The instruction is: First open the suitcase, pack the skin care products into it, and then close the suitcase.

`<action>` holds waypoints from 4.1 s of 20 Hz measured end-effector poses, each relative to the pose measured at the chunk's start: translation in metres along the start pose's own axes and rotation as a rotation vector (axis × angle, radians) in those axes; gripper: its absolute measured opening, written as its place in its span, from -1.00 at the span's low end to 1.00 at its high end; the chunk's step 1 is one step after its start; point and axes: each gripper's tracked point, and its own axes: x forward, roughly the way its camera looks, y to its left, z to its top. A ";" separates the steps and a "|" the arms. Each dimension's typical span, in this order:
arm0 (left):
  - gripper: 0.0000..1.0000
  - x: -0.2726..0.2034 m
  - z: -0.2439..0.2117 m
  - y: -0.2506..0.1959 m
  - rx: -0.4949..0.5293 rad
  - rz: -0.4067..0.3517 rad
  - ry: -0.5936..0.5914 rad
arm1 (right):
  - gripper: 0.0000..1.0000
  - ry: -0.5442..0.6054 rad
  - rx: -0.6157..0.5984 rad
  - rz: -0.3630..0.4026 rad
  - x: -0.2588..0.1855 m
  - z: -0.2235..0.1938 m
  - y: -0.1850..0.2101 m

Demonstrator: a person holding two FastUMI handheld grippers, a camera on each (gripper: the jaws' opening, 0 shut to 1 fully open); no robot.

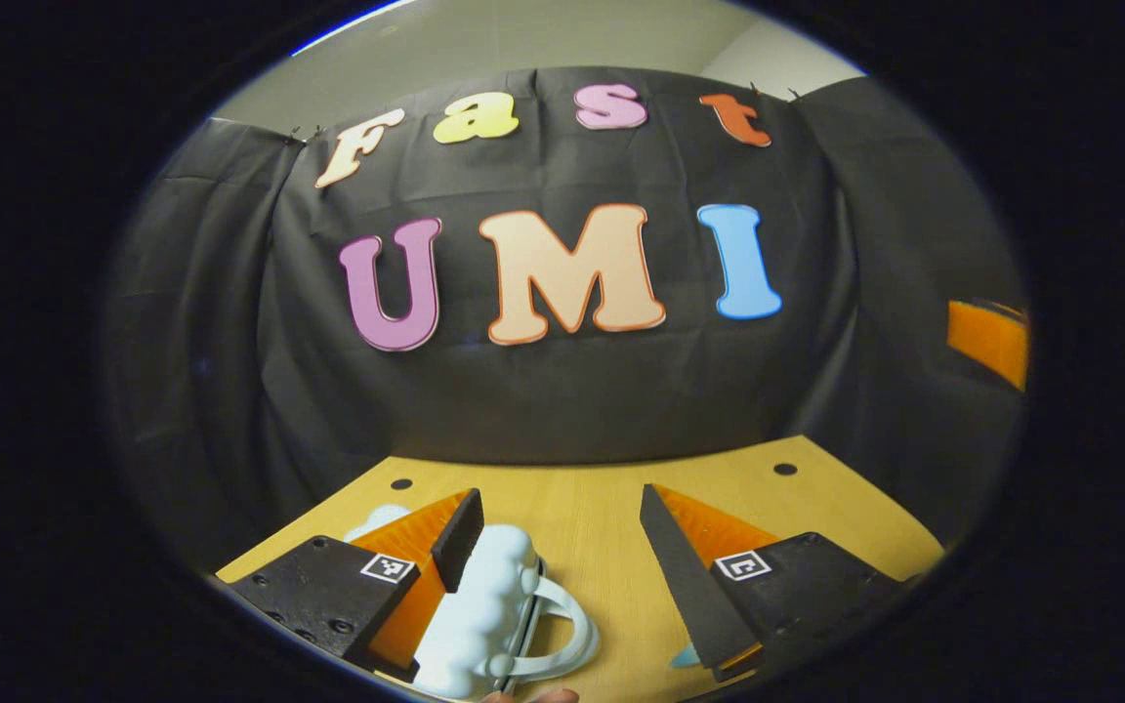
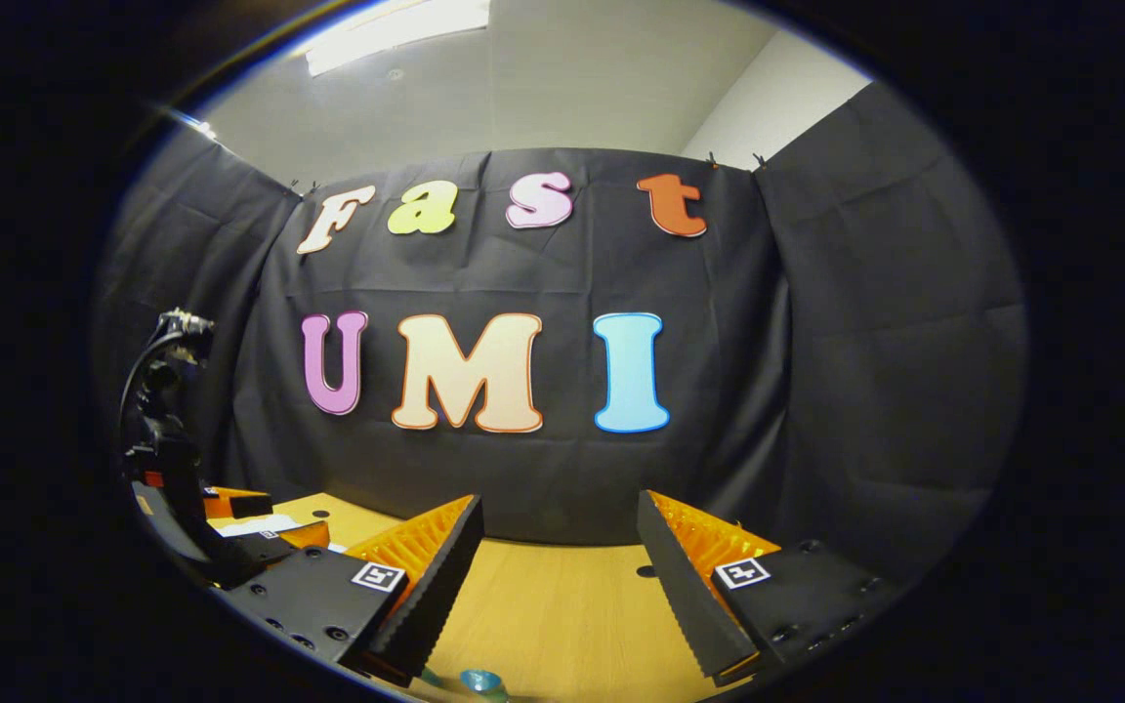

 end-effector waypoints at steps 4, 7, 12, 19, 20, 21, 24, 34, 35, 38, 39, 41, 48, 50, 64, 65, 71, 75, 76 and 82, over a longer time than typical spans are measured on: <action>0.96 0.010 -0.047 0.001 -0.050 -0.034 0.134 | 0.97 0.028 0.007 -0.069 0.003 -0.011 -0.011; 0.92 0.017 -0.078 0.004 -0.071 -0.033 0.236 | 0.97 0.048 -0.007 -0.086 0.003 -0.020 -0.005; 0.92 0.028 -0.104 -0.007 -0.048 -0.070 0.321 | 0.97 0.074 -0.033 -0.094 -0.001 -0.027 0.001; 0.93 0.032 -0.146 -0.019 -0.068 -0.082 0.475 | 0.98 0.097 -0.043 -0.104 0.001 -0.032 -0.003; 0.92 0.033 -0.152 -0.020 -0.075 -0.080 0.495 | 0.98 0.095 -0.047 -0.103 0.002 -0.031 -0.003; 0.92 0.033 -0.157 -0.021 -0.079 -0.082 0.516 | 0.98 0.093 -0.052 -0.102 0.002 -0.031 -0.003; 0.84 0.036 -0.166 -0.030 -0.075 -0.096 0.553 | 0.98 0.098 -0.065 -0.098 0.005 -0.033 -0.003; 0.34 0.037 -0.200 -0.030 -0.106 -0.126 0.702 | 0.98 0.097 -0.064 -0.126 0.004 -0.034 -0.013; -0.07 0.039 -0.199 -0.023 -0.097 -0.103 0.698 | 0.98 0.094 -0.065 -0.127 0.003 -0.034 -0.012; -0.73 0.037 -0.197 -0.023 -0.117 -0.132 0.711 | 0.98 0.088 -0.067 -0.124 0.002 -0.032 -0.009; -0.82 0.039 -0.196 -0.025 -0.098 -0.159 0.714 | 0.94 0.085 -0.064 -0.121 0.002 -0.032 -0.008; -0.89 0.035 -0.192 -0.024 -0.075 -0.181 0.720 | 0.98 0.074 -0.056 -0.117 0.001 -0.028 -0.004; -0.99 0.033 -0.143 -0.019 -0.079 -0.187 0.613 | 0.98 0.045 -0.036 -0.093 0.002 -0.020 0.011; -0.99 0.033 -0.124 -0.012 -0.055 -0.187 0.583 | 0.98 0.033 -0.023 -0.077 0.003 -0.015 0.021; -0.99 0.013 0.010 0.116 -0.073 -0.151 0.379 | 0.98 -0.003 -0.006 0.040 0.006 -0.006 0.094; -0.99 0.012 0.014 0.128 -0.066 -0.143 0.368 | 0.98 -0.005 -0.004 0.045 0.006 -0.005 0.100; -0.99 0.009 0.026 0.173 -0.074 -0.129 0.344 | 0.98 -0.014 -0.005 0.059 0.010 -0.001 0.134; -1.00 0.010 0.033 0.210 -0.098 -0.139 0.319 | 0.98 -0.019 -0.002 0.047 0.014 -0.001 0.156; -0.95 0.012 0.033 0.221 -0.102 -0.132 0.315 | 0.98 -0.020 0.002 0.041 0.015 0.000 0.162; -0.99 0.023 0.030 0.300 -0.090 -0.073 0.305 | 1.00 -0.025 0.002 0.011 0.021 -0.003 0.198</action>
